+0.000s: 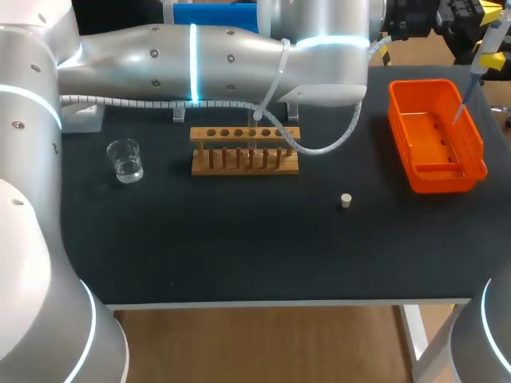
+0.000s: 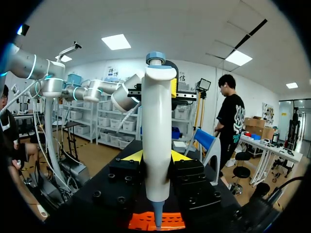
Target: Invert the test tube, pick up the pipette, mount the tip to pipette, aspirate from beaker and dispense into the tube, eject the tip, return the pipette, and cap with the stopper.
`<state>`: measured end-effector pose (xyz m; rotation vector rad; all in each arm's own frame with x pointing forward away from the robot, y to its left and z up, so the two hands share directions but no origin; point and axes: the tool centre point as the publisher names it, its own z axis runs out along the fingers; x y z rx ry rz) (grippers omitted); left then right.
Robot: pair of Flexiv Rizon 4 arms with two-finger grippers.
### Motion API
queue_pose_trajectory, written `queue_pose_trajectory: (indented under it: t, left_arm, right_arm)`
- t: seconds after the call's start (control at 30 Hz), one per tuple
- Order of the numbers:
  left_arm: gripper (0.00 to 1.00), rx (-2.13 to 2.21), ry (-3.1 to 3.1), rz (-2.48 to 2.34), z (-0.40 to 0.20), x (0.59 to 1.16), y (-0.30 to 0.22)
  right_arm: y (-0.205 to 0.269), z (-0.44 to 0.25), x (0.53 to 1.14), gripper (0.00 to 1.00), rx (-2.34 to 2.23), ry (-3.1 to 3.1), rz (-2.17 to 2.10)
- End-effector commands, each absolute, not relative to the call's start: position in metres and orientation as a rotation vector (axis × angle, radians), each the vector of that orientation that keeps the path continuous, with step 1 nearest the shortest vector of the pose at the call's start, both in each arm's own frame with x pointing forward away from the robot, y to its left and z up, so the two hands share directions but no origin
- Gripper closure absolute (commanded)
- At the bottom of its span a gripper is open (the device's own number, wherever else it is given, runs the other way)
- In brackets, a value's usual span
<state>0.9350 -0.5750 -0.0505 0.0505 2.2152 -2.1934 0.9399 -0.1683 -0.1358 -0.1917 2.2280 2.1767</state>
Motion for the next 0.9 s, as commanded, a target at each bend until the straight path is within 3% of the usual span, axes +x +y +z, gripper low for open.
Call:
queue_pose_trajectory:
  t: [0.03,0.9]
  left_arm:
    - [1.0,0.057,2.225,-2.194,-0.061,0.936,-0.577]
    - [1.0,0.067,2.174,-2.197,-0.046,0.934,-0.574]
  right_arm:
    - [-0.168,-0.126,0.941,1.0,-0.195,2.23,2.177]
    - [-0.168,-0.126,0.941,1.0,-0.195,2.23,2.177]
